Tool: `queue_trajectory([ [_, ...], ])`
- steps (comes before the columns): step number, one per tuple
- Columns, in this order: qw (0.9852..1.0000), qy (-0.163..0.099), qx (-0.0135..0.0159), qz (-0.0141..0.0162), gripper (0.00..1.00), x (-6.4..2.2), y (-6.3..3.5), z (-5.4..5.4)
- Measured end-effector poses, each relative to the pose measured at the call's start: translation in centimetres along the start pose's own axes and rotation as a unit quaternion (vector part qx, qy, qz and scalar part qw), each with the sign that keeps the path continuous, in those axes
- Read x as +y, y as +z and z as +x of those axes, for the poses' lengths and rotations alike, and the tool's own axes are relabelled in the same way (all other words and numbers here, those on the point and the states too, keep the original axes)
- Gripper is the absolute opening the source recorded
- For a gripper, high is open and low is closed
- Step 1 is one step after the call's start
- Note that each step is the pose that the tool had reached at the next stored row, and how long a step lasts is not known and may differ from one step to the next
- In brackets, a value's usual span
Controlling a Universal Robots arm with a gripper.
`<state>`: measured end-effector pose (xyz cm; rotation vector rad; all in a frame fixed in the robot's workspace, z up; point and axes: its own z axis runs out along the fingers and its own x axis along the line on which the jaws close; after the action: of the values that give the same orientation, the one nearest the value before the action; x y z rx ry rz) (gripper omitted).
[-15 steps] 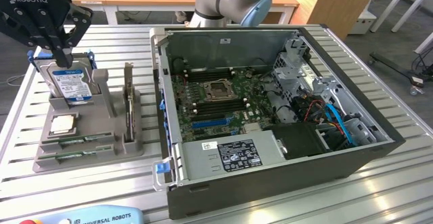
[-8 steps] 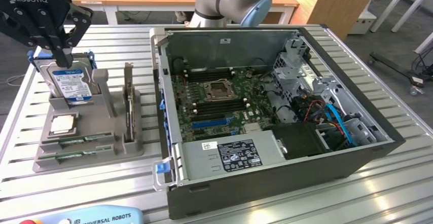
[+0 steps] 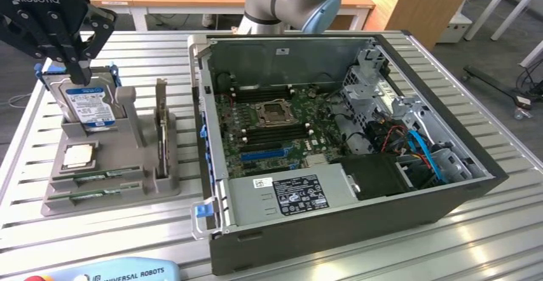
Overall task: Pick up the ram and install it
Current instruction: 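Pick up the ram and move it above insertion slot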
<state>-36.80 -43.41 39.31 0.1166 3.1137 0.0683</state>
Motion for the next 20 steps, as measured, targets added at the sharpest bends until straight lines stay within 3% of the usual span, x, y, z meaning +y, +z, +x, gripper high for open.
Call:
queue_trajectory([
  [9, 0.9999, -0.012, 0.0005, -0.0003, 0.10, 0.00, 0.00, 0.00],
  [20, 0.9984, -0.056, 0.0025, -0.0013, 0.10, 0.00, 0.00, 0.00],
])
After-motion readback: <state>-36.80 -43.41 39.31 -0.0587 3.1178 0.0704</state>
